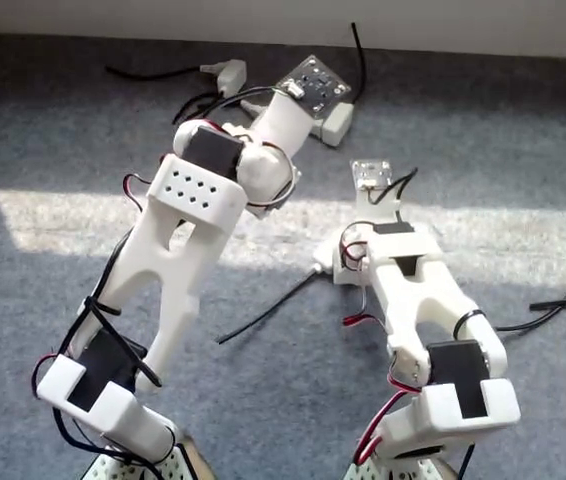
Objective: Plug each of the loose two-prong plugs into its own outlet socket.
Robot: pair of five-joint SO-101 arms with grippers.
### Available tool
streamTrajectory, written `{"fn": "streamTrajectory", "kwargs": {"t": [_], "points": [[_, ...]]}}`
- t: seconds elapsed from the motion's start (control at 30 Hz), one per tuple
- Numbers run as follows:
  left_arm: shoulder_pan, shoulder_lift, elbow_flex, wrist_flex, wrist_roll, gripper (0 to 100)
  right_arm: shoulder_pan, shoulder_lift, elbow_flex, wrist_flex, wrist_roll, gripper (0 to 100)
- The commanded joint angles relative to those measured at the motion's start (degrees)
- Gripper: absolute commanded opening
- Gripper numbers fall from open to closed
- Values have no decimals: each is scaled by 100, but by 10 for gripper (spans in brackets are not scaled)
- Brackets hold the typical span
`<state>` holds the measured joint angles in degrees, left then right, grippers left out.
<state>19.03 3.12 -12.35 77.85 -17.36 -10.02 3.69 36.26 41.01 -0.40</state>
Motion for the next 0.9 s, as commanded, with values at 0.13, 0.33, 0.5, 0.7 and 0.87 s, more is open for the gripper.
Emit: {"fn": "streamTrajectory", "kwargs": {"t": [0.13,0.33,0.5,0.7,0.87], "points": [[391,-277,-22,-18,-18,5,171,-4,-673,-13,53,8],[400,-259,22,-26,-18,5,400,-31,-796,101,53,8],[611,-251,57,-237,431,5,1402,-101,-1349,910,0,8],[1077,-242,1007,-1705,905,5,2527,-48,-1508,1332,-1020,10],[1429,-198,1666,-3007,914,5,2695,769,-1209,778,-1468,10]]}}
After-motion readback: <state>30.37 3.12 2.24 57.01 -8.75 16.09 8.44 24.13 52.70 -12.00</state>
